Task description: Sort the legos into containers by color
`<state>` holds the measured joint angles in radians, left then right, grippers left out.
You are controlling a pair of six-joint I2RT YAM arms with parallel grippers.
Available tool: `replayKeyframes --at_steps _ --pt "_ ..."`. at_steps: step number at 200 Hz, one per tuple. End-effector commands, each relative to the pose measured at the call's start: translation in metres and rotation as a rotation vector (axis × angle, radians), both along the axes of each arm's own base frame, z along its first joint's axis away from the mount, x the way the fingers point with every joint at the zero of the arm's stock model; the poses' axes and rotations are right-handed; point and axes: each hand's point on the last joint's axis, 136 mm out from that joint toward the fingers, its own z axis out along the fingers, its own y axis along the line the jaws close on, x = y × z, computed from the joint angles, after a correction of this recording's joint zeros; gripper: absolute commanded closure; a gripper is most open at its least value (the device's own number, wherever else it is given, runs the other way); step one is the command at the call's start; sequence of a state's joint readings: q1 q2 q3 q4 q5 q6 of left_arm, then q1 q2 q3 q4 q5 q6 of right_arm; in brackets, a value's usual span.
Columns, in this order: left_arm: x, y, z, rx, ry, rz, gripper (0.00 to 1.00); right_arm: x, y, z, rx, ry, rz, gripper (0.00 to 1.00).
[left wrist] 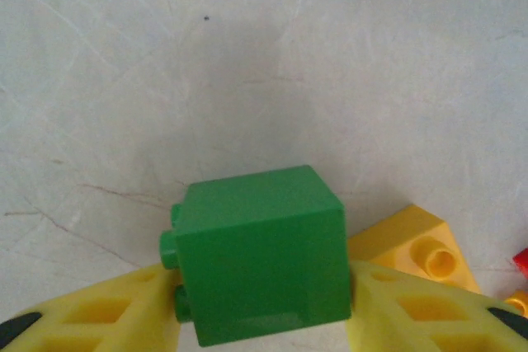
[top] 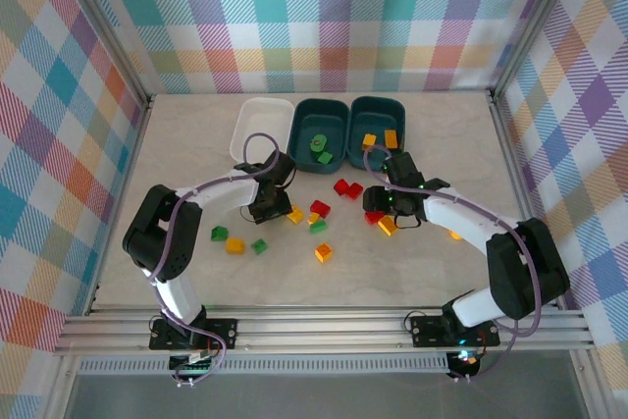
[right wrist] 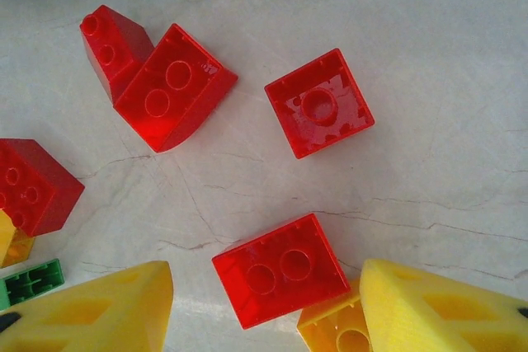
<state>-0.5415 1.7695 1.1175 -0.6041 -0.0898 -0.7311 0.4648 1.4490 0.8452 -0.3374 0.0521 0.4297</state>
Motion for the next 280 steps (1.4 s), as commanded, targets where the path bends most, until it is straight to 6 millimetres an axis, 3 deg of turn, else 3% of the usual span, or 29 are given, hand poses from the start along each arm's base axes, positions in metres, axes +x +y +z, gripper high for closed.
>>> replayKeyframes --at_steps 1,37,139,167,189,216,242,262,280 --pt "-0.005 0.015 -0.013 0.069 0.038 -0.003 0.55 -0.003 -0.005 0.005 -0.013 -0.017 0.002 0.39" --pt "-0.004 0.015 0.0 0.057 0.002 -0.017 0.61 -0.004 -0.005 0.003 -0.01 -0.015 -0.004 0.4" --pt "0.003 0.015 0.028 0.053 -0.055 -0.04 0.63 -0.003 -0.004 0.001 -0.008 -0.015 -0.008 0.41" --pt "0.009 0.01 0.04 0.036 -0.077 -0.053 0.64 -0.002 -0.012 0.001 -0.039 -0.019 -0.035 0.42" --pt "0.028 0.0 0.061 0.027 -0.131 -0.095 0.64 0.0 -0.025 0.002 -0.077 -0.028 -0.095 0.45" --pt "0.067 -0.033 0.093 -0.041 -0.234 -0.193 0.64 0.007 -0.047 0.006 -0.038 -0.019 -0.206 0.43" --pt "0.107 -0.066 0.116 -0.1 -0.324 -0.28 0.64 0.014 -0.067 0.014 0.035 -0.004 -0.297 0.2" --pt "0.135 -0.084 0.116 -0.112 -0.352 -0.324 0.64 0.016 -0.081 0.023 0.036 -0.027 -0.349 0.05" --pt "0.159 -0.096 0.109 -0.13 -0.353 -0.34 0.64 0.015 -0.089 0.028 0.026 -0.04 -0.365 0.0"
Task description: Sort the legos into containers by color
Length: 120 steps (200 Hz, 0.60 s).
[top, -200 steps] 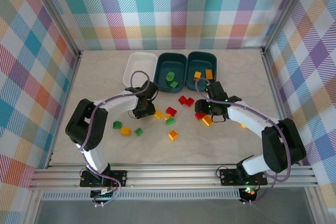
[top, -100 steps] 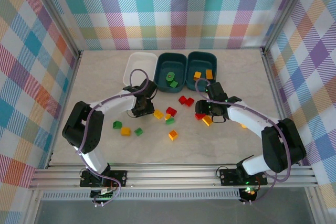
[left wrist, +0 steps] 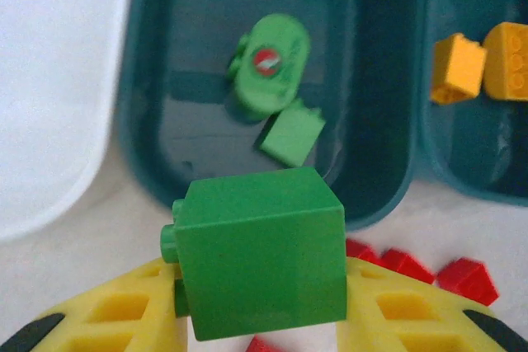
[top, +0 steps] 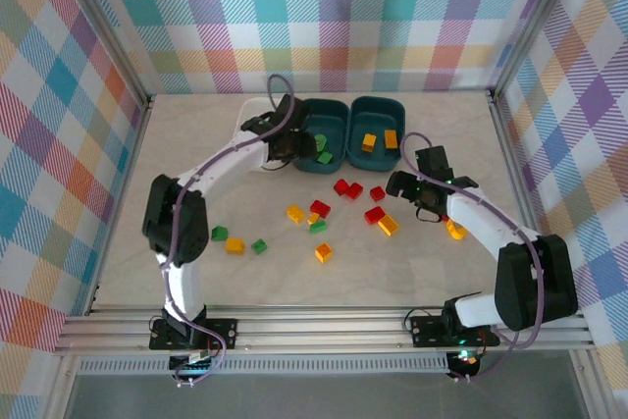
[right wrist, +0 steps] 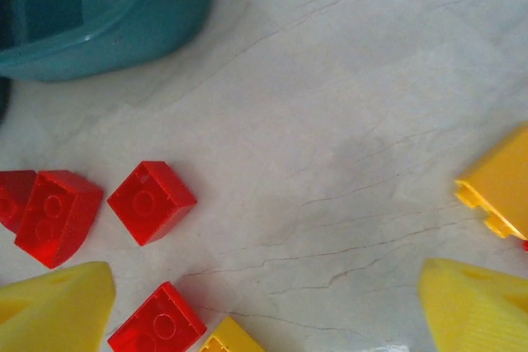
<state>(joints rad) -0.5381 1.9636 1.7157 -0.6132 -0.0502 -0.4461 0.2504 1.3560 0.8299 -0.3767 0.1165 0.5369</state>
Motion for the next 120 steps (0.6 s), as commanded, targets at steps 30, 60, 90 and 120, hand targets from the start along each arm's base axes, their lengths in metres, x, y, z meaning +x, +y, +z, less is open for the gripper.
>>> replayKeyframes --at_steps 30,60,90,120 --pt "0.057 -0.026 -0.032 0.009 0.03 -0.092 0.64 -0.009 -0.008 0.011 0.012 -0.015 -0.023 0.0" --pt "0.075 -0.039 -0.035 -0.003 0.03 -0.107 0.57 -0.012 -0.008 0.01 0.014 -0.018 -0.009 0.0" --pt "0.078 -0.042 -0.019 -0.022 0.005 -0.109 0.26 -0.012 -0.005 0.009 0.025 -0.017 0.005 0.0" --pt "0.056 -0.036 0.01 -0.028 -0.028 -0.131 0.09 -0.013 -0.002 0.011 0.039 -0.029 0.016 0.0"
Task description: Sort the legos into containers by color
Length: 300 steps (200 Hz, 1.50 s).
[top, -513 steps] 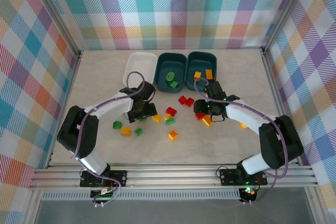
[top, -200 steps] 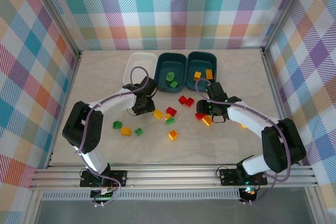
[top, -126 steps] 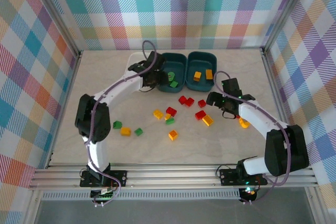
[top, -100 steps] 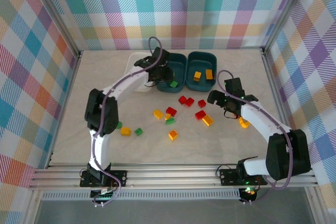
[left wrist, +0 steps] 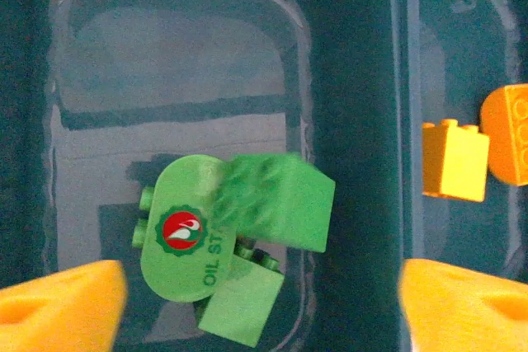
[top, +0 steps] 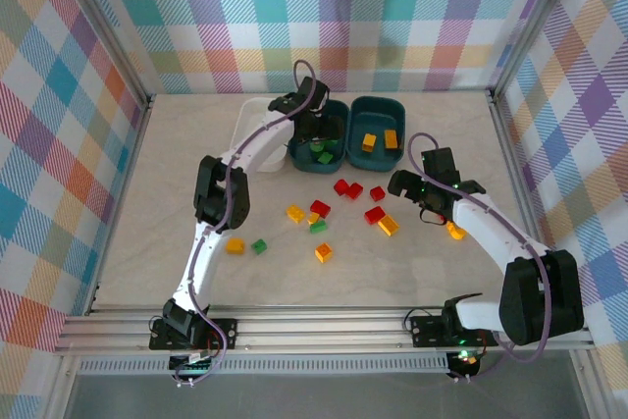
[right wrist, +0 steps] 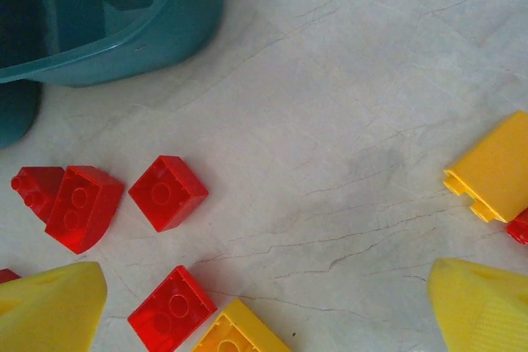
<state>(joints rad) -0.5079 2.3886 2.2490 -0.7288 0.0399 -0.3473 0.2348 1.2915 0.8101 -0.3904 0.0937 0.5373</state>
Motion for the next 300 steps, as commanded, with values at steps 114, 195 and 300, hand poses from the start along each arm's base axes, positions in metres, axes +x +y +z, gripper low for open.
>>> replayKeyframes --at_steps 114,195,300 --pt "-0.191 0.004 -0.039 0.305 0.09 -0.439 0.18 -0.007 0.011 -0.004 0.077 -0.006 0.031 0.0" --pt "-0.188 0.001 -0.087 0.388 0.174 -0.477 0.24 -0.011 0.008 -0.005 0.058 -0.003 0.036 0.0" --pt "-0.166 -0.001 -0.058 0.397 0.081 -0.412 0.56 -0.008 0.009 -0.003 0.061 -0.013 0.044 0.02"
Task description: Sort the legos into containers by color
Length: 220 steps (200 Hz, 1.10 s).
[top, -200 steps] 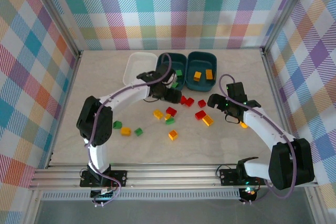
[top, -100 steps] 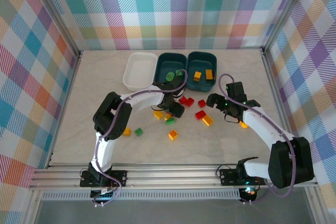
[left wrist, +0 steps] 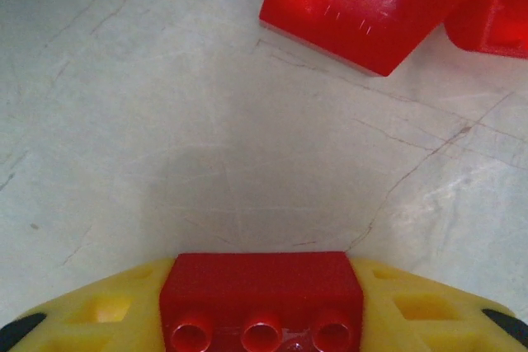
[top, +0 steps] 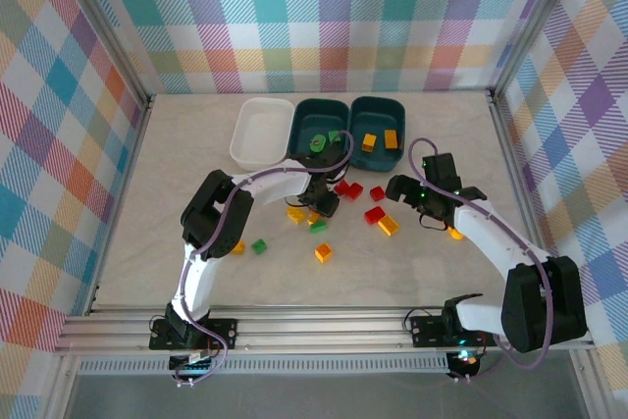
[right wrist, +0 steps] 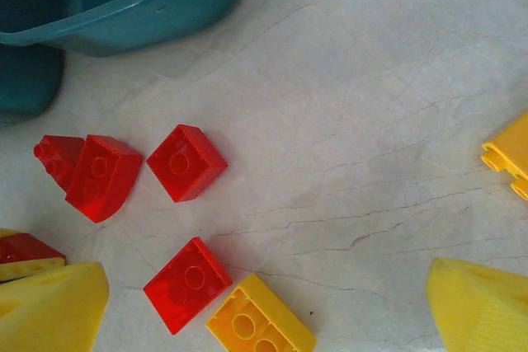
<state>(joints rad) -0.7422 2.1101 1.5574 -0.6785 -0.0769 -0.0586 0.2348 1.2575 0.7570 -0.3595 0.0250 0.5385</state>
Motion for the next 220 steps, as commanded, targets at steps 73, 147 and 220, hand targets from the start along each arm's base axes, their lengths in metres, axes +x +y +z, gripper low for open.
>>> replayKeyframes --at_steps 73,147,220 --pt "0.116 0.085 0.14 -0.248 -0.211 0.482 0.61 0.013 0.014 0.005 0.069 -0.016 0.033 0.04" --pt "0.192 0.168 0.091 -0.311 -0.056 0.757 0.6 0.025 0.03 0.008 0.089 0.008 0.109 0.05" --pt "0.205 0.16 0.11 -0.385 -0.084 0.732 0.19 0.02 0.061 -0.011 -0.028 0.083 0.263 0.1"
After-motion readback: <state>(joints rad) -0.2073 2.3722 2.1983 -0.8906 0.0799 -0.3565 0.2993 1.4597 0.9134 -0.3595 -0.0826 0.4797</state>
